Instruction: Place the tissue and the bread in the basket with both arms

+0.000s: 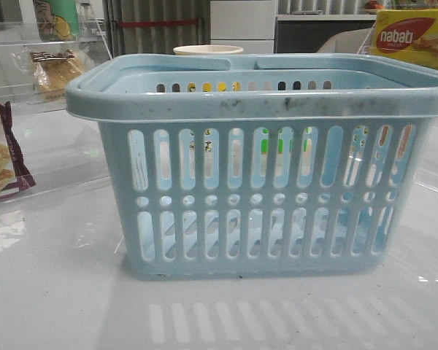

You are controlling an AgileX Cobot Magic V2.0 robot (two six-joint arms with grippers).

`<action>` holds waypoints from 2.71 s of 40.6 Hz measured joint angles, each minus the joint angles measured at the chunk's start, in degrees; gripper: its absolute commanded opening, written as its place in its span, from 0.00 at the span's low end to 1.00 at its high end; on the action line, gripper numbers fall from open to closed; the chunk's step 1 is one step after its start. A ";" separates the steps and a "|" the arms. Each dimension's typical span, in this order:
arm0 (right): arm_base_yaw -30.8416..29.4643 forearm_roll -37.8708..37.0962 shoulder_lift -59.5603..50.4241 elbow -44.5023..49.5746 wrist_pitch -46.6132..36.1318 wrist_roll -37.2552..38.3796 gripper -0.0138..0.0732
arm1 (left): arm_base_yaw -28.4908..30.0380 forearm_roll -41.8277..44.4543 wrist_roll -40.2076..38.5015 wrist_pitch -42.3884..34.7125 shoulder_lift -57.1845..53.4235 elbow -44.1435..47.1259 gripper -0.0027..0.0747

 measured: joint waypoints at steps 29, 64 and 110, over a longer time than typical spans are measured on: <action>0.00 0.00 0.00 0.00 0.00 0.00 0.22 | 0.00 0.00 0.00 0.00 0.00 0.00 0.16; 0.00 0.00 15.69 -42.07 23.75 0.00 0.22 | 0.00 0.00 -0.24 21.97 17.39 -42.00 0.16; -1.24 -2.56 52.62 -41.46 37.06 0.00 0.77 | 0.00 0.10 -0.34 38.98 42.21 -40.09 0.72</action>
